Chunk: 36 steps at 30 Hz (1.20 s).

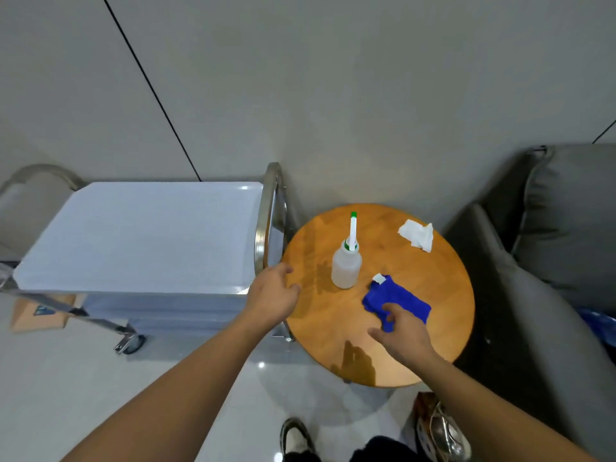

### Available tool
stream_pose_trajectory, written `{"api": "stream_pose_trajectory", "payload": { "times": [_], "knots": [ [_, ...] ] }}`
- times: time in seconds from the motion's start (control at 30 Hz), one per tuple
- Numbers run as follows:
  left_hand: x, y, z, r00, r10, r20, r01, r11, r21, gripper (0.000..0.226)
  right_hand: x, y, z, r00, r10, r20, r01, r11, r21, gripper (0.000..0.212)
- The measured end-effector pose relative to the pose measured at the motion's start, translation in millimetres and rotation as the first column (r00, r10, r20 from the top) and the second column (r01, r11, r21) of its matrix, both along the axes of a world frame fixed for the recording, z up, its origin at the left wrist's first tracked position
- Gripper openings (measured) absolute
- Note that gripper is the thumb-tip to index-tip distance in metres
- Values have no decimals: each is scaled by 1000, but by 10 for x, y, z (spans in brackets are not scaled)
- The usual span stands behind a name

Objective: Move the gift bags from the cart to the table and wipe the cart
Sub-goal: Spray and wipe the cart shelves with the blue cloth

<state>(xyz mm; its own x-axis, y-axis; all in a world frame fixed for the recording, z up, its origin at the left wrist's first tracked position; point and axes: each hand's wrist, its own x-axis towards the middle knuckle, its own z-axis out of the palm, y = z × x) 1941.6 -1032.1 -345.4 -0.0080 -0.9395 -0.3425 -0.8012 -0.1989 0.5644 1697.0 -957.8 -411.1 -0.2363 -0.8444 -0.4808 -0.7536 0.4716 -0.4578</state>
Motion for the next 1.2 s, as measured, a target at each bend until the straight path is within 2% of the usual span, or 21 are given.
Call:
{"api": "stream_pose_trajectory", "payload": {
  "times": [0.1,0.2,0.37,0.47,0.53,0.6,0.67,0.77,0.93,1.0,1.2],
  "knots": [
    [92,-265,-21,999,-40,24,40,999,-9,42,62,-373,-39,1000,7,8,-7,1000,-4,74],
    [104,-559,15,998,-36,44,38,999,-35,38,33,-856,-141,995,-62,79,67,996,-63,79],
    [97,-995,-3,989,-48,141,55,997,-50,45,-6,-1630,-490,970,-137,202,166,977,-134,118],
    [114,-1188,-85,983,-73,166,84,994,-62,39,69,-1935,-646,960,-78,269,150,954,-260,131],
    [88,-1302,-103,980,-88,178,99,993,-57,37,153,-2061,-707,956,-22,294,125,934,-335,121],
    [54,-1373,-100,979,-99,178,109,993,-46,35,250,-2079,-769,951,-35,306,151,919,-365,97],
    [44,-1444,-123,978,-121,170,128,991,-32,33,318,-2040,-797,962,-51,267,165,890,-425,72],
    [84,-1532,-155,978,-128,165,134,991,-24,29,357,-2031,-745,975,-68,211,168,848,-502,50],
    [161,-1564,-150,983,-154,104,159,986,-44,27,532,-1892,-329,974,-61,220,184,782,-596,52],
    [203,-1575,-185,979,-179,93,183,982,-38,27,633,-1771,-95,965,-93,245,228,761,-608,47],
    [537,-1435,-22,957,-286,-47,282,957,-66,30,1173,-1338,618,905,-97,414,393,562,-728,30]
  ]
}}
